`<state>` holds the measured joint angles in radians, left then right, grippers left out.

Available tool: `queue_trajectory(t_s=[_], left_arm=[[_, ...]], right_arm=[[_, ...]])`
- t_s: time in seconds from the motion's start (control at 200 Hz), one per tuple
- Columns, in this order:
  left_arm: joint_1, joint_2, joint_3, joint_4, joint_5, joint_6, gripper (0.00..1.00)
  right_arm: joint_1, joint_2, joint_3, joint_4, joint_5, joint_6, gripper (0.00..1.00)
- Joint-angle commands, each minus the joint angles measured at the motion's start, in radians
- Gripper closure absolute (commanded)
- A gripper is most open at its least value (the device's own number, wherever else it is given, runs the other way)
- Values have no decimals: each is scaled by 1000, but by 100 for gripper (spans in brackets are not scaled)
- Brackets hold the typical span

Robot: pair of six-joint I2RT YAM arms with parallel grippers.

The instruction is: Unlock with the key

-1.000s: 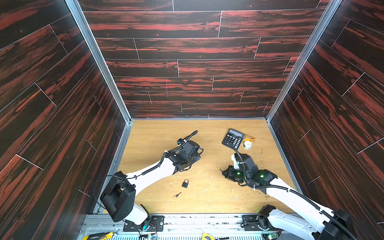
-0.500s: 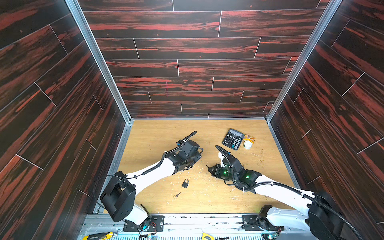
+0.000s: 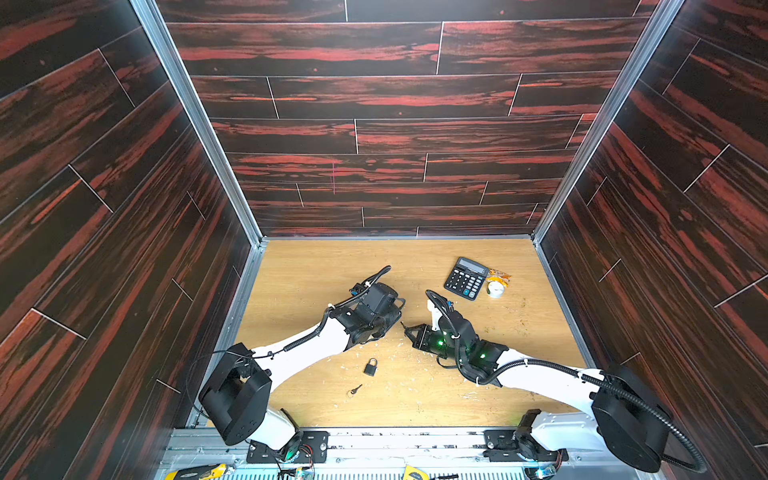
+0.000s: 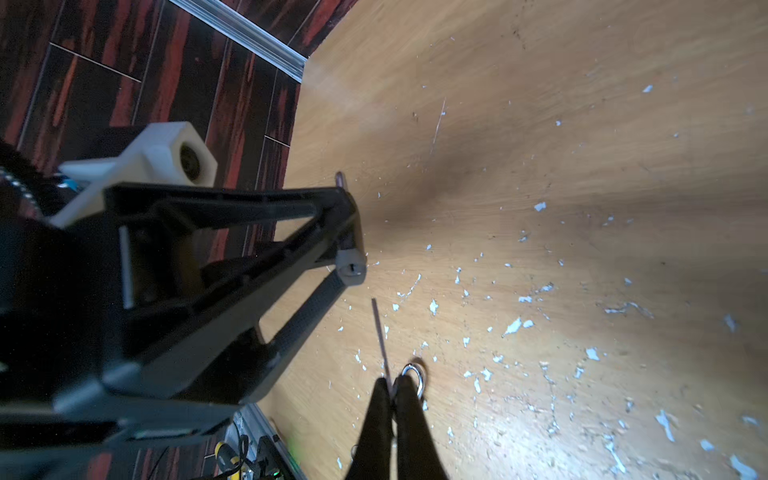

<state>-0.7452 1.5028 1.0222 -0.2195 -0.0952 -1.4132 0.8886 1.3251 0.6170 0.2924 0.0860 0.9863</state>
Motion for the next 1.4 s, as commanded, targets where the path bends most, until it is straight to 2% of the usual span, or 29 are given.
queue_trajectory(t_s=[0.0, 0.776, 1.092, 1.398], left_arm=[[6, -35, -5, 21, 0, -32, 100], [6, -42, -11, -12, -44, -26, 100], [6, -49, -18, -7, -25, -35, 100], [7, -52, -17, 6, -18, -42, 100]], right_arm=[[10, 39, 32, 15, 45, 2, 100], [21, 68, 51, 63, 21, 16, 100], [22, 86, 84, -5, 67, 34, 100], [23, 115, 82, 39, 42, 39, 100]])
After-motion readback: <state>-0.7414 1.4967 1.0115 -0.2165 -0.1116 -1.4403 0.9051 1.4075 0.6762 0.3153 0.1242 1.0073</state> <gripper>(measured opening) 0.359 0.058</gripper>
